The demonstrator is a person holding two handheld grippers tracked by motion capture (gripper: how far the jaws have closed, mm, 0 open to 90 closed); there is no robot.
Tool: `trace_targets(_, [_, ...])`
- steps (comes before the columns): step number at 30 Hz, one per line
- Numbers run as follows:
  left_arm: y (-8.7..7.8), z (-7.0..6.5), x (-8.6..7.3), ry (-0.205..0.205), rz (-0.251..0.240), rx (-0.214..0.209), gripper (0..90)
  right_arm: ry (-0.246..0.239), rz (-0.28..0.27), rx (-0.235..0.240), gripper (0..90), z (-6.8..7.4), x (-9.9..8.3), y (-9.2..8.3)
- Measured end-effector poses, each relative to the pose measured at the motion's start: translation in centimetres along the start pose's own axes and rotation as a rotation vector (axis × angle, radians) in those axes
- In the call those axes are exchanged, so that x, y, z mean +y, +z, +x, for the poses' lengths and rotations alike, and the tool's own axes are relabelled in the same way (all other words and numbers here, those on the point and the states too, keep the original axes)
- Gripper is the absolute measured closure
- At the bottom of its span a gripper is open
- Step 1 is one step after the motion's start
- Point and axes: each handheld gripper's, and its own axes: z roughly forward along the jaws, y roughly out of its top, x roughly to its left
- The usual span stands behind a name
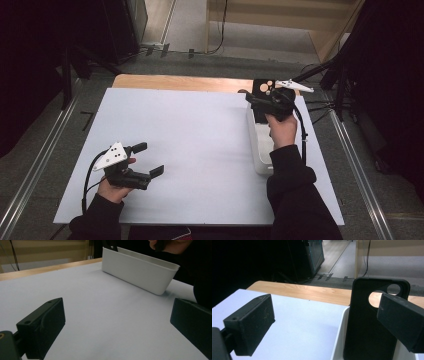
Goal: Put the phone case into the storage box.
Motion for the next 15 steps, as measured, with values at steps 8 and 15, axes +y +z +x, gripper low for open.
trace_targets(8, [-0.1,0.0,0.0,0.0,-0.006,-0.002,0.0,-0.027,0.023,0.027,0.0,0.7,-0.6,-0.5])
trace_targets(15, [-0.1,0.1,0.1,0.004,-0.004,-0.003,0.0,-0.041,0.007,0.128,0.0,1.5,-1.0,-0.7])
